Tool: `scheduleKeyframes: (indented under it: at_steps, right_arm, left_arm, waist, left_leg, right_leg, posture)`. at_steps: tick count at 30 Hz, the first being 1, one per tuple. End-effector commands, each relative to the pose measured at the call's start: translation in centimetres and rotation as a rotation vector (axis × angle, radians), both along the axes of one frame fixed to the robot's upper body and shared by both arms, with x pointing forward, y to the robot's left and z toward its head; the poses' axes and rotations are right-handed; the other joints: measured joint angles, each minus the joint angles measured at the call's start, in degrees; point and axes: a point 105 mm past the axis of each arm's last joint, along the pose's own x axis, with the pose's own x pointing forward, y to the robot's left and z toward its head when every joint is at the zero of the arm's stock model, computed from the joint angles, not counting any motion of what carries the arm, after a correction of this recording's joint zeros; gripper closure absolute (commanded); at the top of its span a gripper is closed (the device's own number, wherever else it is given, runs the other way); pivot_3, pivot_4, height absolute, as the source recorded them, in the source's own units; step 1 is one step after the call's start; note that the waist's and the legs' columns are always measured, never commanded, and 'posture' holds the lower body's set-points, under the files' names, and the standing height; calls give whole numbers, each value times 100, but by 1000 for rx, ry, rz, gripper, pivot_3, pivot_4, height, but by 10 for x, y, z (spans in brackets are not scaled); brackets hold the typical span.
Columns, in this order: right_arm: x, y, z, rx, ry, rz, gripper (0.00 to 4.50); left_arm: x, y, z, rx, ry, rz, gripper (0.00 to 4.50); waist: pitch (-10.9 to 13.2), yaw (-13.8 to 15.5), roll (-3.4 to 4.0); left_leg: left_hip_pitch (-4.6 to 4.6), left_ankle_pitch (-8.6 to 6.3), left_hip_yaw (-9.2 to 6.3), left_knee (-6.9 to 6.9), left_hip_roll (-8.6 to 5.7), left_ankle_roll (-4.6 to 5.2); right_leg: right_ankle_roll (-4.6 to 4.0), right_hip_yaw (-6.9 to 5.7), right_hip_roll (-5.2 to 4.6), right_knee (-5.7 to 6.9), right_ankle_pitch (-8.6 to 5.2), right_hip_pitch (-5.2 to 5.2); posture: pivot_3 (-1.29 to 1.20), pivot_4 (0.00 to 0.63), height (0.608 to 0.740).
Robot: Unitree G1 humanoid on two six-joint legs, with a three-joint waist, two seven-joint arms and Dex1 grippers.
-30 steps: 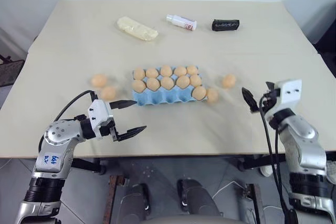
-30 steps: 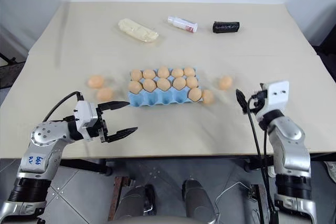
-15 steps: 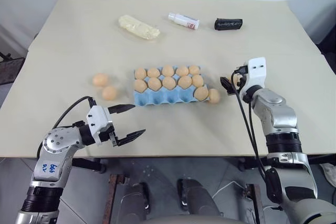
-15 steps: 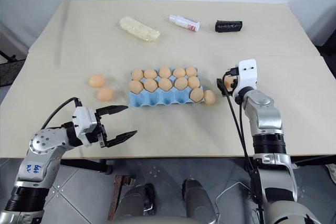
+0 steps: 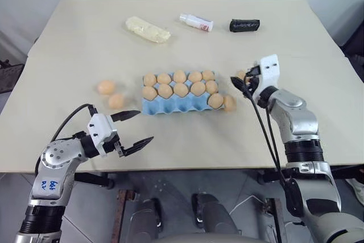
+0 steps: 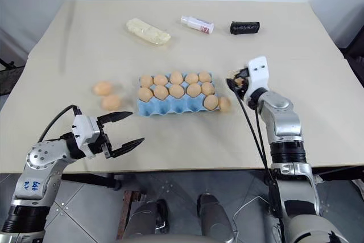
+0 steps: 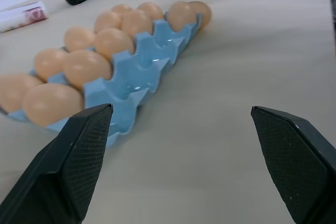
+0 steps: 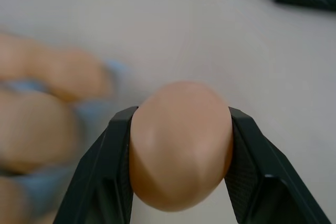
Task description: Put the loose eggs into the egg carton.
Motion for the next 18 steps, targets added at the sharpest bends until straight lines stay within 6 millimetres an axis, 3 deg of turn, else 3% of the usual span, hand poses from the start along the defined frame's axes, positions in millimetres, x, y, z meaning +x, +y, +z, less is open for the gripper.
scheduleKeyframes:
  at_steps: [1,5,9,12,16,18]
  right_arm:
    - [-22,38,8,-17,-6,183,2662]
    - [-35,59,0,-103,-5,265,2662]
    - [-42,68,-12,-129,17,301,2662]
    - [-50,75,-21,-134,53,347,1656]
    - [-57,69,-9,-111,16,350,283]
    - [-61,62,-2,-100,-9,348,25]
  left_arm:
    - [1,11,5,-1,-33,51,0]
    - [1,16,3,4,-28,70,0]
    - [0,17,2,6,-27,77,0]
    - [-2,18,1,8,-24,83,0]
    - [-3,18,1,12,-18,79,0]
    - [-3,17,1,11,-16,76,0]
  waist:
    - [0,8,0]
    - [0,18,0]
    - [0,23,0]
    - [0,24,0]
    - [0,21,-1]
    - [0,24,-1]
  left_leg:
    - [0,-1,-1,1,1,-1]
    - [-5,-2,0,5,-5,2]
    - [-7,-2,-3,5,-7,4]
    - [-7,-3,-5,0,-6,3]
    - [-7,-3,-5,-2,-6,3]
    - [-8,-3,-6,-3,-6,3]
  right_leg:
    - [0,-1,0,1,0,0]
    - [0,-3,-10,0,0,0]
    - [0,-7,-13,-2,0,0]
    - [-2,-8,-14,-4,-1,0]
    - [-3,-8,-13,-5,-1,0]
    - [-3,-9,-14,-7,-1,0]
  posture:
    - [0,150,740]
    - [0,150,740]
    - [0,150,740]
    - [0,150,740]
    - [0,150,740]
    - [0,150,740]
